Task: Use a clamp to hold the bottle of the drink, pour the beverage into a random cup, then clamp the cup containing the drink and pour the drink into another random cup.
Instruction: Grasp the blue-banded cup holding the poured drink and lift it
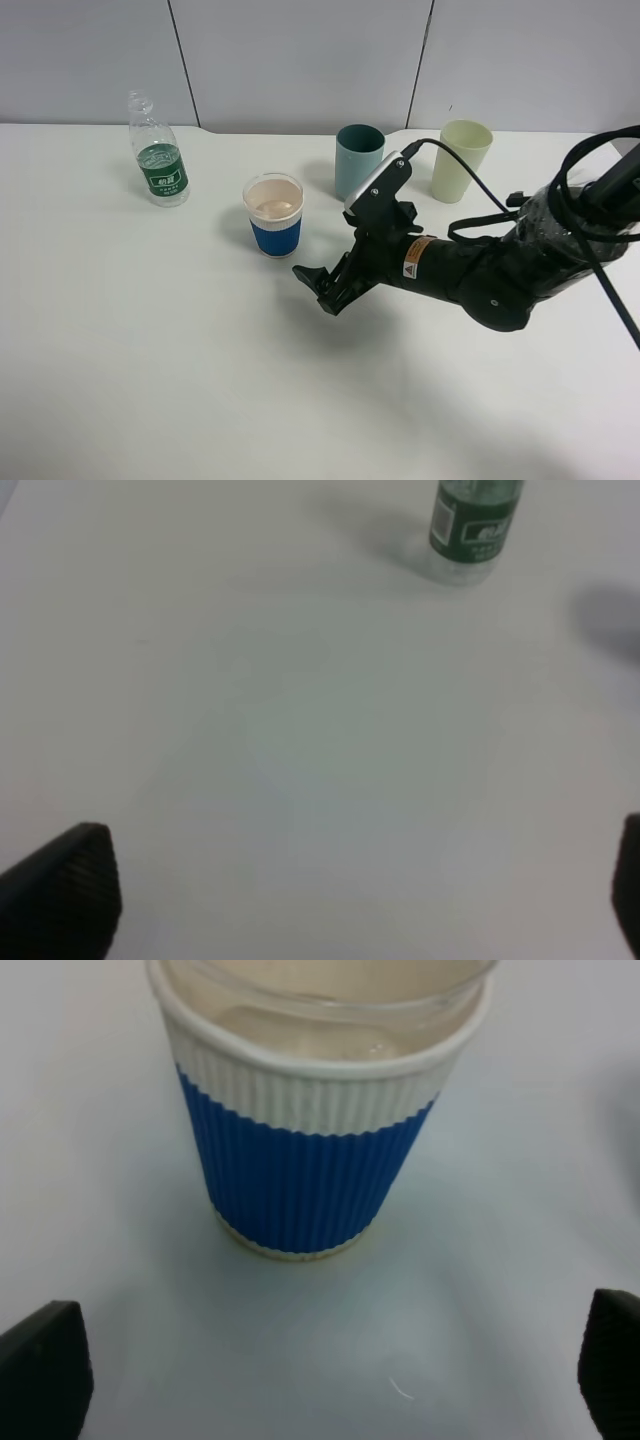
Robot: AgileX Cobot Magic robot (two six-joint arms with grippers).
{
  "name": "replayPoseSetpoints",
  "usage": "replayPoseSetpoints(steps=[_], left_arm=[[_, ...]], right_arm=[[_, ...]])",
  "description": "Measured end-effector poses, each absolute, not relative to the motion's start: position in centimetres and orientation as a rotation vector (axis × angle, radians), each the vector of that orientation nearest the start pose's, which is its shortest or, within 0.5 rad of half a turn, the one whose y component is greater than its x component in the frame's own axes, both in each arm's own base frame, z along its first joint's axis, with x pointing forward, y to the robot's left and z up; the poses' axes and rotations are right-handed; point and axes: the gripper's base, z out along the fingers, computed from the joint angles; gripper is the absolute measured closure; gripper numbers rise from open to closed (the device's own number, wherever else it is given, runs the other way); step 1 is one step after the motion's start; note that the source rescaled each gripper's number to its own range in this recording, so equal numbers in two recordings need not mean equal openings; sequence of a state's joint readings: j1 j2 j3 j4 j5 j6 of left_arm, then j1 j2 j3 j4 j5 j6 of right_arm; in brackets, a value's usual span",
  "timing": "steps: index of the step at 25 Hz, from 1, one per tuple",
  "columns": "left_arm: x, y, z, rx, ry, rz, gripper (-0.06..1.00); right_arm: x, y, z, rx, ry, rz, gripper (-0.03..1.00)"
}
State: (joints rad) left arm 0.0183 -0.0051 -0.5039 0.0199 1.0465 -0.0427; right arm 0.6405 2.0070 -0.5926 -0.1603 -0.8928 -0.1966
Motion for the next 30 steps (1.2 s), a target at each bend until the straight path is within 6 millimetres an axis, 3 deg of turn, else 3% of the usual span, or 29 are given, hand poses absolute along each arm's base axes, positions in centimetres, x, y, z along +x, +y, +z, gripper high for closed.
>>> replayPoseSetpoints(steps=[10, 20, 30], left_arm=[[-0.6, 0.1, 27.9, -0.062, 2.020, 0.008, -0.05], [-0.6, 0.1, 27.9, -0.062, 2.021, 0.008, -0.06], [-0.6, 0.1, 27.9, -0.062, 2.021, 0.008, -0.06]], right_arm=[[25.7, 20.3, 7.1, -0.938, 1.714, 0.371, 0.04], [28.8, 22.8, 6.2, -0.899, 1.654, 0.424, 0.04], [30.1, 24.3, 5.8, -0.926, 1.603, 0.467, 0.04]])
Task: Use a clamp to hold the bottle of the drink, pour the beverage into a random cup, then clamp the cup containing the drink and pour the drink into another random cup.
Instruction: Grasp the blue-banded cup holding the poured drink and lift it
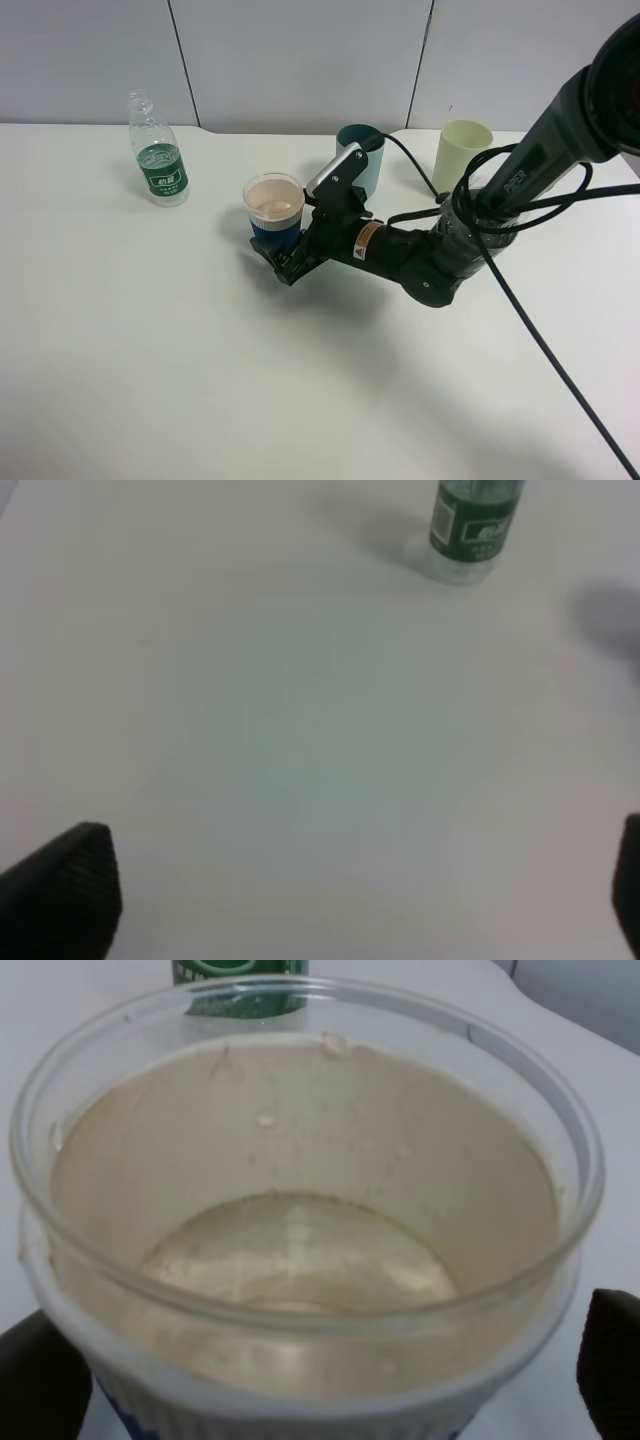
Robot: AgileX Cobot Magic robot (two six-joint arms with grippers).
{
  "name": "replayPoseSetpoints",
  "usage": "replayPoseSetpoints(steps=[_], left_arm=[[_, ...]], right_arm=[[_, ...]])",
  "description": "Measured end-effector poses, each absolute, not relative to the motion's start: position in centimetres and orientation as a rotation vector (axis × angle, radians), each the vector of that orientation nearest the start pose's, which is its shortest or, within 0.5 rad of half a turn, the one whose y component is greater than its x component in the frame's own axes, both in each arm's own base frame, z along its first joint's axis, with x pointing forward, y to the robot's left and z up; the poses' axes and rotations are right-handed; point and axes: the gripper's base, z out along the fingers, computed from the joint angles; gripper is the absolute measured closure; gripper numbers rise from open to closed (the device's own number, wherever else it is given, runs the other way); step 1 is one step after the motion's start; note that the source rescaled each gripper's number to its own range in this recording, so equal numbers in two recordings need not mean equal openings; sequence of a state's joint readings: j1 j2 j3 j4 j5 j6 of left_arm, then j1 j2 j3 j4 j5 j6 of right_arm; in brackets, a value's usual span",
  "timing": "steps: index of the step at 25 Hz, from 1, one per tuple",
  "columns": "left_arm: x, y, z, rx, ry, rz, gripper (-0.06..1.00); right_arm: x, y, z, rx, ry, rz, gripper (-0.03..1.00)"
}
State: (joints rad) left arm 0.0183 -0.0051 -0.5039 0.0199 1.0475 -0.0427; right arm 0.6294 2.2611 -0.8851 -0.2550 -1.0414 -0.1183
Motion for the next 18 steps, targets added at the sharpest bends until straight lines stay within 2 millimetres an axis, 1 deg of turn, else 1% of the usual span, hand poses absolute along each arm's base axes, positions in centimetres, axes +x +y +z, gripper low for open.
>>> replayPoseSetpoints(steps=[3, 5, 18], left_arm=[[-0.56, 0.15, 27.94, -0.062, 2.021, 0.008, -0.06], [-0.56, 0.15, 27.94, -0.062, 2.021, 0.008, -0.06], [-0.56, 0.15, 27.94, -0.062, 2.021, 0.008, -0.06]], right_arm=[[30.16, 24.48, 6.00, -0.926, 1.589, 0.472, 0.10], [30.16, 24.47, 6.00, -0.925, 1.590, 0.473, 0.12], [30.17, 24.62, 6.07, -0.937, 1.579, 0.478, 0.12]])
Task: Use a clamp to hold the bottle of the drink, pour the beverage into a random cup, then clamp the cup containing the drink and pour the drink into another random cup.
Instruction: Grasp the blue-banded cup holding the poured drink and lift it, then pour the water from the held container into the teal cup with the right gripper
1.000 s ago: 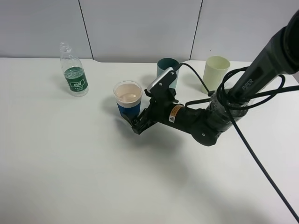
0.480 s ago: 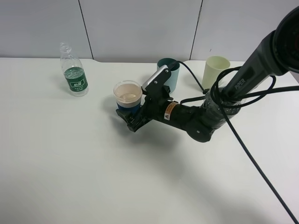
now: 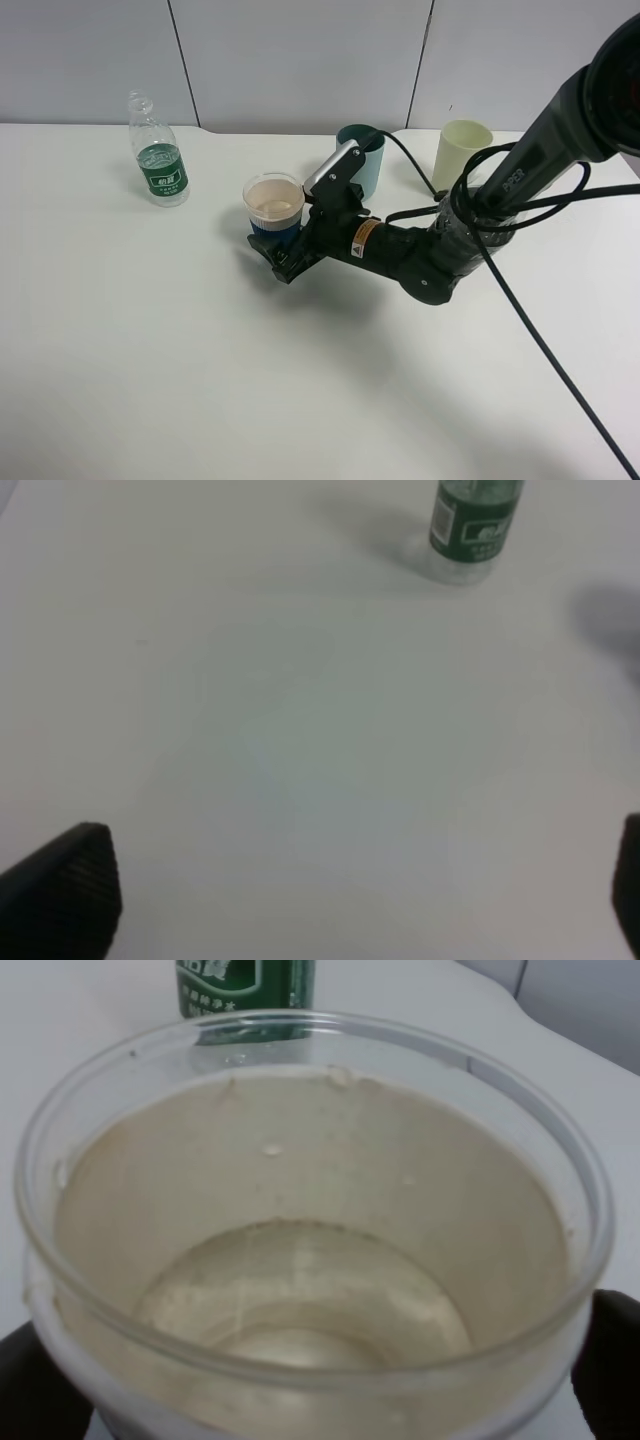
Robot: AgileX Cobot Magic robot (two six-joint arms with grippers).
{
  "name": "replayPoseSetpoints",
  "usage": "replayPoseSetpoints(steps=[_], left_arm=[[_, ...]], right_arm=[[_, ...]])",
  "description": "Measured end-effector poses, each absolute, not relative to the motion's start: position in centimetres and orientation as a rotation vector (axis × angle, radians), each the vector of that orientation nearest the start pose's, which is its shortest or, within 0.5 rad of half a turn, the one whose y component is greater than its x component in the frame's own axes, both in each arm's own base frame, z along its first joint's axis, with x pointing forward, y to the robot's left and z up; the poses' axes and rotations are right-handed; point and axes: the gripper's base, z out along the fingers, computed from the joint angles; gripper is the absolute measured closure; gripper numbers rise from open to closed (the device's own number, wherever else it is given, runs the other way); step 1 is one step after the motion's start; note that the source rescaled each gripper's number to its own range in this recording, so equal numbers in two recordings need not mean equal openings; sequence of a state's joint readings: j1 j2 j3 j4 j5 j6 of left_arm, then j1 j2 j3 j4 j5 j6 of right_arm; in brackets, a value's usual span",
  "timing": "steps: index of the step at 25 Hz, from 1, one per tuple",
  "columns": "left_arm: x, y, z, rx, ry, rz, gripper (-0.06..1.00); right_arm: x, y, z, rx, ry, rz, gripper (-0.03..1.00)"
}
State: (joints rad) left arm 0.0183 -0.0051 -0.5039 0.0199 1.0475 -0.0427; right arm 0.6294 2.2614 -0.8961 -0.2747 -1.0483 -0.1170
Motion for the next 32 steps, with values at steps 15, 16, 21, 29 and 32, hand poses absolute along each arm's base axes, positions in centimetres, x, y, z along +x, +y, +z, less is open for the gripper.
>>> replayPoseSetpoints(steps=[15, 16, 21, 29, 32], left_arm=[[-0.6, 0.1, 27.9, -0.062, 2.021, 0.008, -0.06], [-0.6, 0.1, 27.9, -0.062, 2.021, 0.008, -0.06], [-0.6, 0.1, 27.9, -0.062, 2.021, 0.008, -0.06], [-0.6, 0.1, 27.9, -0.062, 2.021, 0.008, -0.06], [-0.6, 0.1, 27.9, -0.062, 2.021, 0.008, -0.06]], right_arm=[[30.7, 25.3, 5.5, -0.955, 1.564, 0.498, 0.47], [30.7, 25.3, 5.4, -0.952, 1.571, 0.502, 0.69], [30.7, 25.3, 5.4, -0.919, 1.596, 0.539, 0.95], [30.7, 25.3, 5.5, -0.902, 1.611, 0.555, 0.95], [30.8, 25.3, 6.5, -0.906, 1.645, 0.549, 0.95]])
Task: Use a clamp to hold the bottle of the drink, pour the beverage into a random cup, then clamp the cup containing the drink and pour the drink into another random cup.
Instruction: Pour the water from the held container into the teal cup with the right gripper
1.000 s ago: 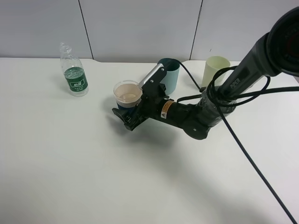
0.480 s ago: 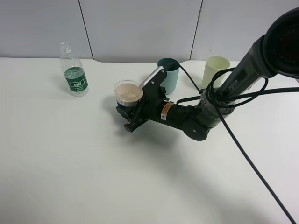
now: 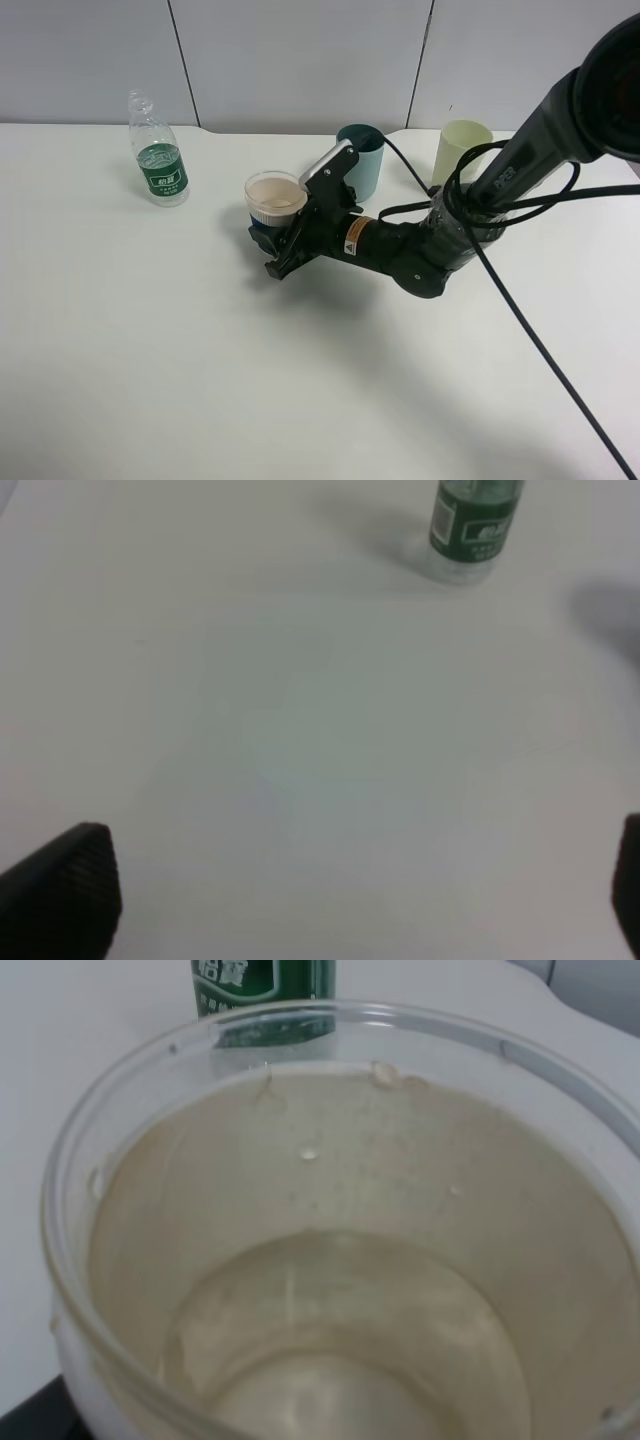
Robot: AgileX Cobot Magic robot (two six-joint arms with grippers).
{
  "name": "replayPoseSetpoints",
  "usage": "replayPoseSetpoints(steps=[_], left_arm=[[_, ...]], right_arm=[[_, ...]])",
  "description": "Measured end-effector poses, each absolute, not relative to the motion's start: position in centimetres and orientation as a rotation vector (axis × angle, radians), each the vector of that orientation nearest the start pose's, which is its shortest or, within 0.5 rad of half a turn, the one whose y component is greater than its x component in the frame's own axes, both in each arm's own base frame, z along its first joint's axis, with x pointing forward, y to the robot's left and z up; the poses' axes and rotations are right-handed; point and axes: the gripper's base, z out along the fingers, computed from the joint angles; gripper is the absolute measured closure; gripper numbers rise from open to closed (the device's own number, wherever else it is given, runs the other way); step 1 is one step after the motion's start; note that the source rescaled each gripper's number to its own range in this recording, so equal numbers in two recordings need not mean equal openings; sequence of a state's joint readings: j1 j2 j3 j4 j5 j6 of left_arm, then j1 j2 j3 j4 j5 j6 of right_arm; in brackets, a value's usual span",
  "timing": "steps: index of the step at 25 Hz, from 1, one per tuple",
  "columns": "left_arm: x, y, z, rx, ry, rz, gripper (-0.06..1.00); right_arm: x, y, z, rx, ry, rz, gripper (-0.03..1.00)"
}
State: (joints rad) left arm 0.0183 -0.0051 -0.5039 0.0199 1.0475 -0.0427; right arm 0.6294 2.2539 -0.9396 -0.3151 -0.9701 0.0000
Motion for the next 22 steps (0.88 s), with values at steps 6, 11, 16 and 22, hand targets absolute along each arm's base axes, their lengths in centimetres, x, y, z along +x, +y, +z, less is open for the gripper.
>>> replayPoseSetpoints(steps=[6, 11, 16, 22], left_arm=[[-0.6, 0.1, 27.9, -0.062, 2.021, 0.008, -0.06], [-0.6, 0.1, 27.9, -0.062, 2.021, 0.008, -0.06], [-0.6, 0.1, 27.9, -0.062, 2.021, 0.008, -0.06], [-0.6, 0.1, 27.9, -0.062, 2.021, 0.008, -0.06]], right_arm=[[31.1, 25.3, 11.5, -0.859, 1.646, 0.552, 0.95], [30.9, 24.8, 16.0, -0.847, 1.625, 0.517, 0.95], [30.4, 24.2, 19.0, -0.862, 1.621, 0.473, 0.95], [30.8, 22.2, 21.6, -0.843, 1.633, 0.401, 0.95]])
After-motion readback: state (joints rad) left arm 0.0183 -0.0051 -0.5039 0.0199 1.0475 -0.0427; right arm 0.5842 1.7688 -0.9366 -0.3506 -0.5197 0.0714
